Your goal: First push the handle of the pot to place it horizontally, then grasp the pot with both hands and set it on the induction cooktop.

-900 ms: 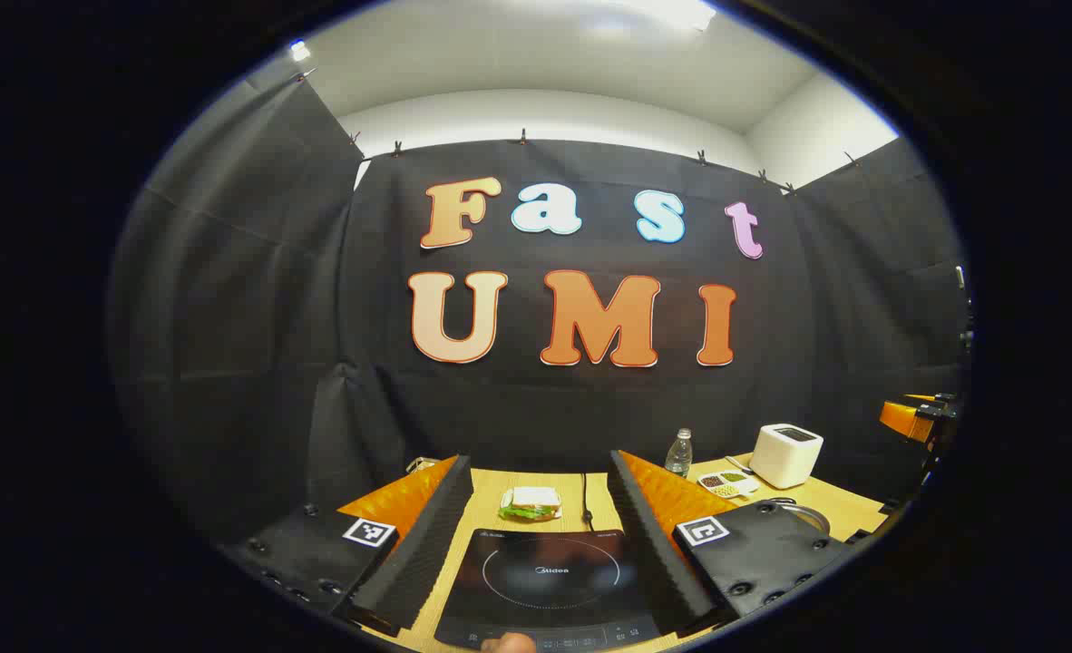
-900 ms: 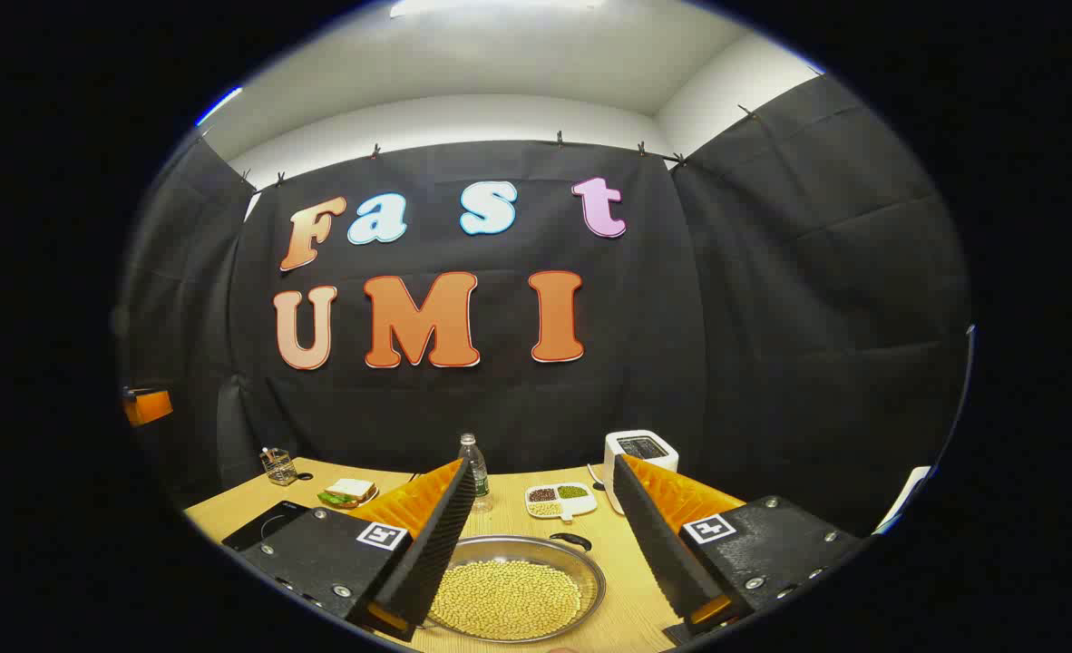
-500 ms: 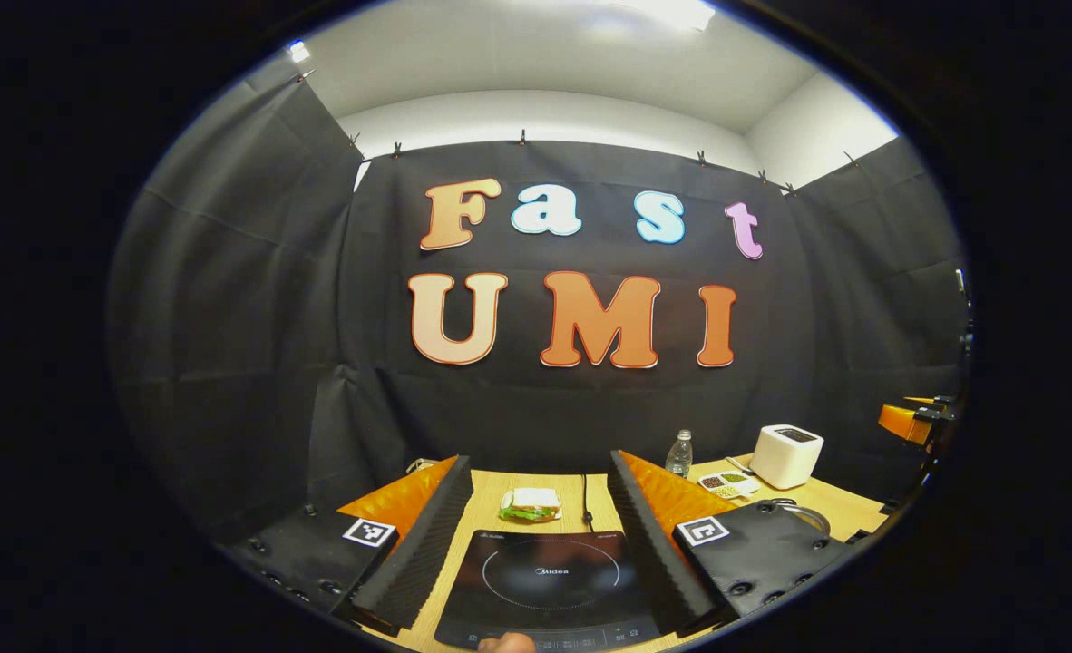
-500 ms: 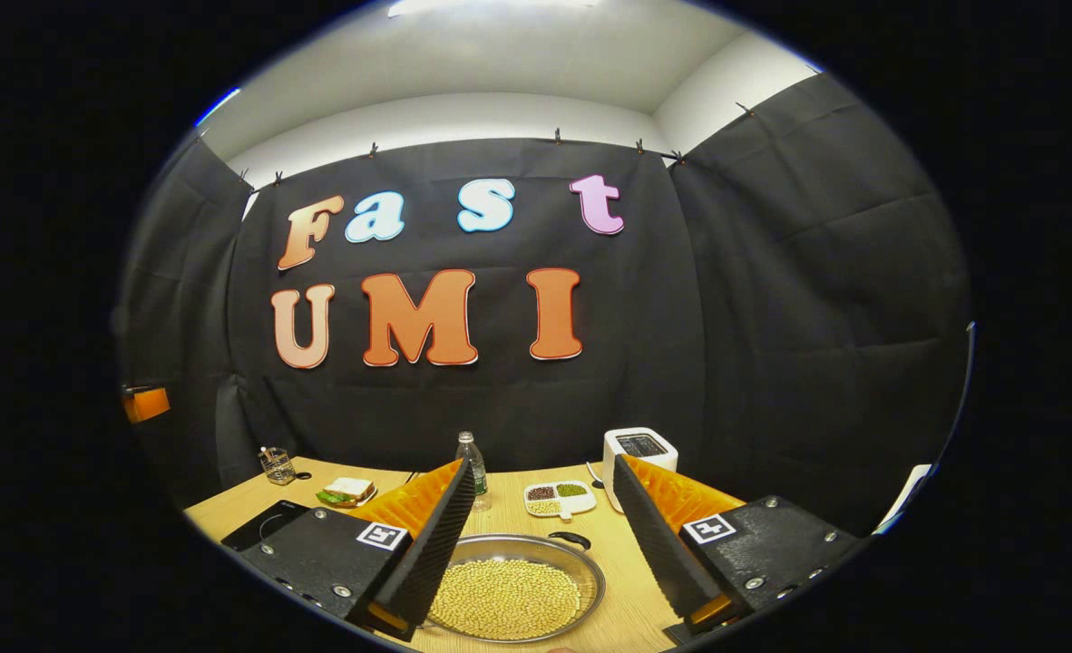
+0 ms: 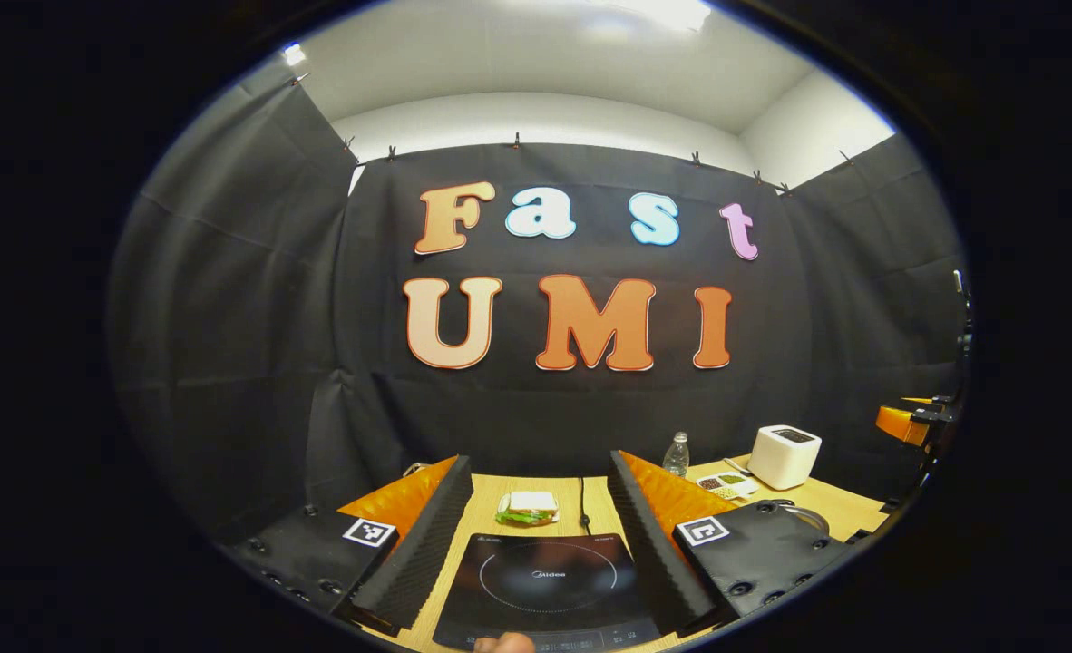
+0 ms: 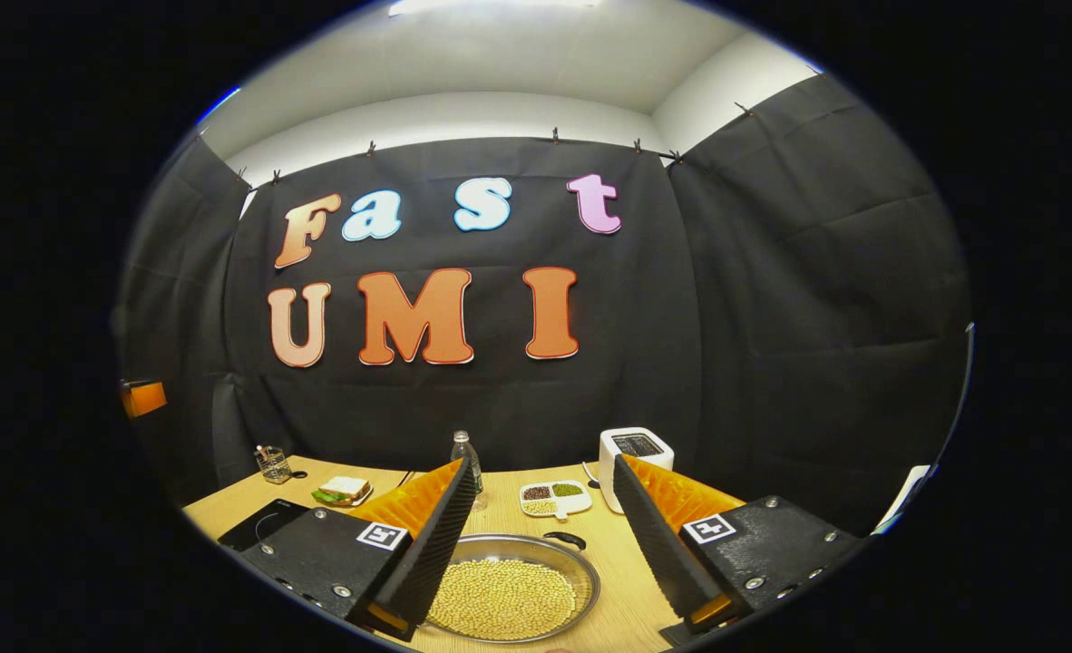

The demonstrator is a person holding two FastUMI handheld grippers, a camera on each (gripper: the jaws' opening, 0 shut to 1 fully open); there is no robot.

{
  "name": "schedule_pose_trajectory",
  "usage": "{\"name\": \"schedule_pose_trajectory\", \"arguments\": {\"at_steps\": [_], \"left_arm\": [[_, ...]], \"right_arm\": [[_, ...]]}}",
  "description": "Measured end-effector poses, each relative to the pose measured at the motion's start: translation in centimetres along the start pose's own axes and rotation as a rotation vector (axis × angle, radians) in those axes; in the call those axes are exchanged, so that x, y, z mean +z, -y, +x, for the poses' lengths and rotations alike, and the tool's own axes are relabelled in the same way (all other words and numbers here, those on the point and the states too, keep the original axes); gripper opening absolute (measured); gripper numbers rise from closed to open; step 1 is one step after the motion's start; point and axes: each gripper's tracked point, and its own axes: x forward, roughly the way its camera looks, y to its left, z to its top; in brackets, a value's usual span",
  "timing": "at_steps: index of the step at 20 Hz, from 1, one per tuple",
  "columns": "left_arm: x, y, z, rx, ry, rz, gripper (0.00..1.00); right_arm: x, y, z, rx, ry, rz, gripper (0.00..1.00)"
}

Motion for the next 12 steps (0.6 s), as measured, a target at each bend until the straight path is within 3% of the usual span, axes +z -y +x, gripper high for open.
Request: {"name": "schedule_pose_trajectory", "arguments": {"at_steps": [5, 8, 11, 12], "left_arm": [[-0.1, 0.1, 0.1, -0.001, -0.007, 0.000, 0.97], [-0.1, 0.0, 0.1, 0.001, -0.009, 0.001, 0.97], [-0.1, 0.0, 0.0, 0.001, -0.010, -0.001, 0.97], [-0.1, 0.1, 0.0, 0.001, -0.011, -0.001, 0.97]], "right_arm": [[-1.0, 0.2, 0.1, -0.008, -0.028, -0.009, 0.94], [-1.7, 0.2, 0.1, -0.005, -0.048, -0.019, 0.83], [-2.5, 0.0, 0.1, -0.001, -0.067, -0.036, 0.65], [-2.9, 0.0, 0.1, 0.000, -0.076, -0.040, 0.53]]}}
